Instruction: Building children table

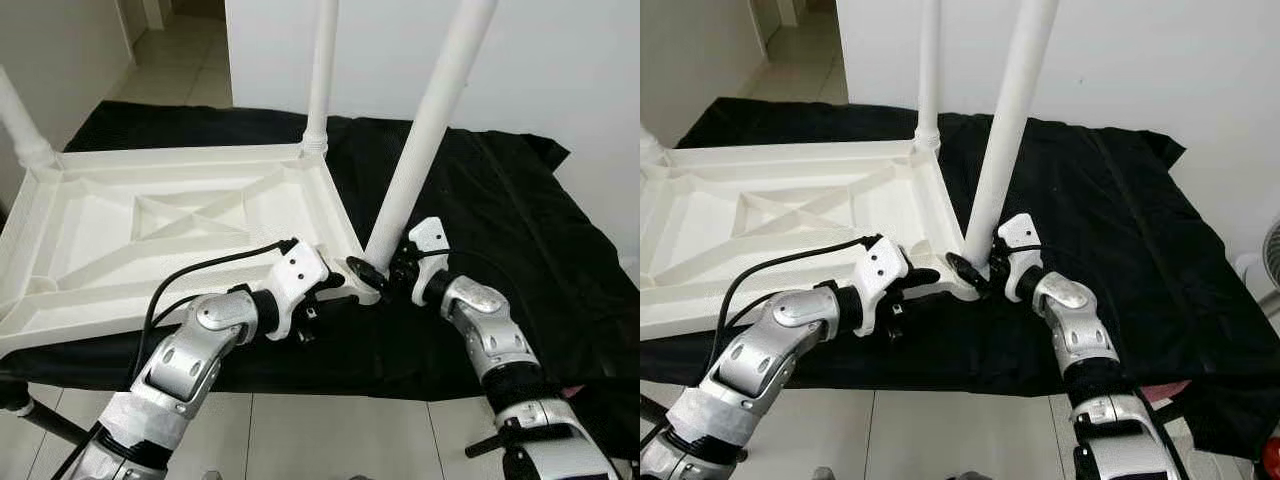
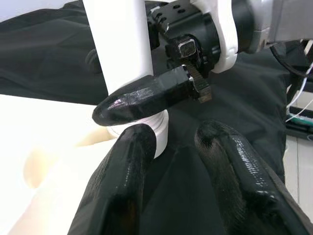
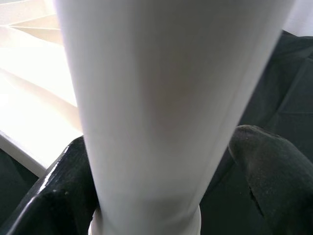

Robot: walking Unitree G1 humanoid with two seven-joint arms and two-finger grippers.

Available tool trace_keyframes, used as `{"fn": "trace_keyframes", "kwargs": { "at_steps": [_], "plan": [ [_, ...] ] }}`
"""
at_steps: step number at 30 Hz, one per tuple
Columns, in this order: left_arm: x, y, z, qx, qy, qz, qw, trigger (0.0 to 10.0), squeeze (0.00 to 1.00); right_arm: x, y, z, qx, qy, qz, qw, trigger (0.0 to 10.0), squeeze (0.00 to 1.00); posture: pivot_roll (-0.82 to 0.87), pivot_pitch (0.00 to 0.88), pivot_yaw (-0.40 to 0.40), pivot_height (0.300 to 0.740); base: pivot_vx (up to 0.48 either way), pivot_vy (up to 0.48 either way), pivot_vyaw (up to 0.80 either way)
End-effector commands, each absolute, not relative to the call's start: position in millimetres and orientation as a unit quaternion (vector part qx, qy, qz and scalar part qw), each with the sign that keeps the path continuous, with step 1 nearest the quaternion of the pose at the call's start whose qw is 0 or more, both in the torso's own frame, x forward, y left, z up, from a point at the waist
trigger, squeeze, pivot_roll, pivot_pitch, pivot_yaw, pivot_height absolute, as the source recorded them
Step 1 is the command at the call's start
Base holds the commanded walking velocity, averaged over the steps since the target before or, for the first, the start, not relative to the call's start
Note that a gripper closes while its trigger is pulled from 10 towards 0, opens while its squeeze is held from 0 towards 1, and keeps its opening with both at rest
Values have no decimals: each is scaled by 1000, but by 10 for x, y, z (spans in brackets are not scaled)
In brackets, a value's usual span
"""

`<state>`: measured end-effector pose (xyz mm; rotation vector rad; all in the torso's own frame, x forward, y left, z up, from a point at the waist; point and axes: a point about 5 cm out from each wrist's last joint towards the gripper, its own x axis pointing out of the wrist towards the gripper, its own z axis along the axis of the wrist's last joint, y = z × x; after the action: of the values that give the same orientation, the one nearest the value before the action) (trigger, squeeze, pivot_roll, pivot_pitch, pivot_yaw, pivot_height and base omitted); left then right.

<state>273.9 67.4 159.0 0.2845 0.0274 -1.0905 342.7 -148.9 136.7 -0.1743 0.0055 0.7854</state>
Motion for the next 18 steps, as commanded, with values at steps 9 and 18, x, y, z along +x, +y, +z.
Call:
{"fn": "trace_keyframes", "kwargs": {
  "at_steps": [9, 18],
  "plan": [
    [2835, 765, 1542, 147, 19, -458, 877, 10000, 0, 3466, -1584, 1287, -84, 19, 379, 921, 706, 0, 12, 3, -72, 740, 0, 0, 0],
    [2874, 763, 1540, 147, 17, -445, 883, 10000, 0, 3508, -1674, 1249, -77, 16, 300, 951, 10000, 0, 3, 5, -73, 740, 0, 0, 0]
  ]
}}
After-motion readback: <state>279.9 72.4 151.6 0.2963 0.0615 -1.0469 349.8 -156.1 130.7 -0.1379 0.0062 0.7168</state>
